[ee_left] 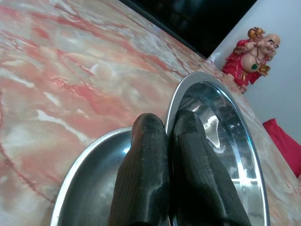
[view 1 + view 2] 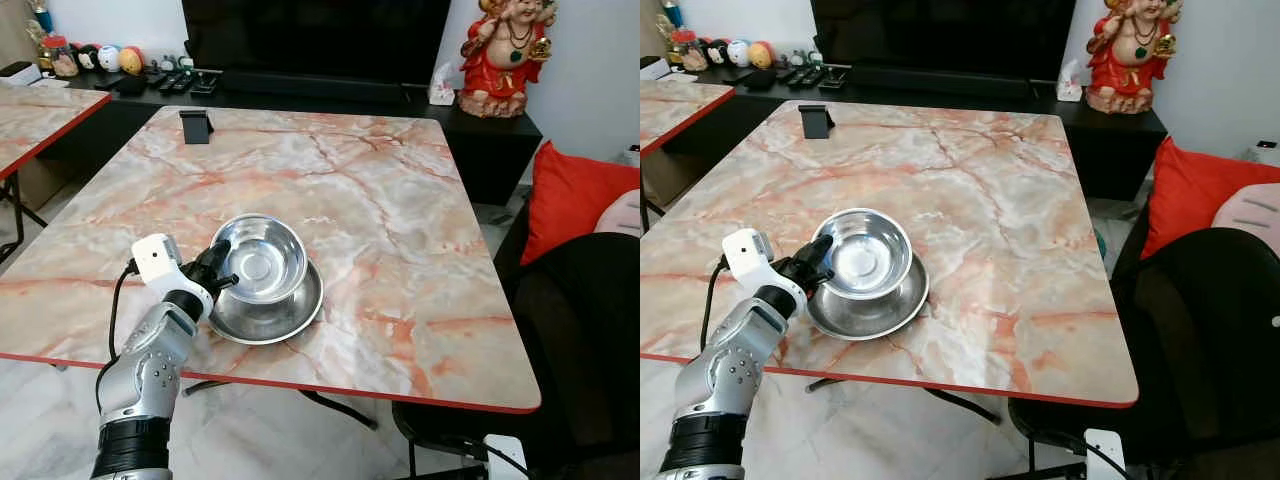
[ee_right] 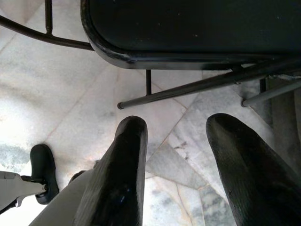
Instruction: Setting the table
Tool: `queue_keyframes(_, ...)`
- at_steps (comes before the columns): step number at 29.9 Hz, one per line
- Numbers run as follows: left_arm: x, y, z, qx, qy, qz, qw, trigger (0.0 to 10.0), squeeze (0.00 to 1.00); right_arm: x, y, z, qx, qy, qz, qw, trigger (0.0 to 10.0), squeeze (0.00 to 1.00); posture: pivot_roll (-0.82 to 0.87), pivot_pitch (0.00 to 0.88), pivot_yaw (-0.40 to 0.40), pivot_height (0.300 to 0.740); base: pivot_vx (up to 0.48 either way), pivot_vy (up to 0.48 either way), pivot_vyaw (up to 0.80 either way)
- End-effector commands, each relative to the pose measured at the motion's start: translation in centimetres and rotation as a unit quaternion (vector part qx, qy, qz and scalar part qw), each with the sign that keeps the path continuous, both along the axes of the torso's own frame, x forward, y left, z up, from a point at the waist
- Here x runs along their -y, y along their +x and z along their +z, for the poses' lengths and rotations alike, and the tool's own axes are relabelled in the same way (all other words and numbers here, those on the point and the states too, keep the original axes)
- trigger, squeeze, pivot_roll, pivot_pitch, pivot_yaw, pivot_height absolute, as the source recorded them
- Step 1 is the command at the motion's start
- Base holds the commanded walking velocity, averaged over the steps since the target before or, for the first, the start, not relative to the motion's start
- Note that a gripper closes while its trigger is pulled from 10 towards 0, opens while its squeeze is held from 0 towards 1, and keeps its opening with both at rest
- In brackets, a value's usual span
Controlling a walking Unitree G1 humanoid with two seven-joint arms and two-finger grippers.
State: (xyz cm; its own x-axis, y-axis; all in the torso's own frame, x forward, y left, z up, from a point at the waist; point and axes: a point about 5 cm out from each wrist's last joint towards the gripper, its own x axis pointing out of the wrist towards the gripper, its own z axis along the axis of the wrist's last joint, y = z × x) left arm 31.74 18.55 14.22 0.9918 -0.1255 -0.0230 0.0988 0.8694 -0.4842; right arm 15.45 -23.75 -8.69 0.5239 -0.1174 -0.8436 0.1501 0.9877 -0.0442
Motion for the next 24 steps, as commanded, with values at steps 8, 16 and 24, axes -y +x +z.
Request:
queue_keyframes(8,1.47,0.17,0.09,-0.012,0.027,-0.038,0.999,10.0,0.0,0.12,-0.03,0.02,-0.002,-0.001,0.002,1.0,10.0,0.0,0.08,0.0,-0.025,0.727,0.0,0.0,0.0)
queue_keyframes(16,1.33,0.18,0.04,-0.015,0.031,-0.029,0.999,10.0,0.0,0.09,-0.03,0.01,-0.002,-0.001,0.001,1.0,10.0,0.0,0.08,0.0,-0.024,0.727,0.0,0.0,0.0)
queue_keyframes(24,1.11,0.41,0.12,-0.017,0.035,-0.021,0.999,10.0,0.0,0.12,0.01,0.03,-0.002,0.0,0.0,1.0,10.0,0.0,0.08,0.0,-0.025,0.727,0.0,0.0,0.0)
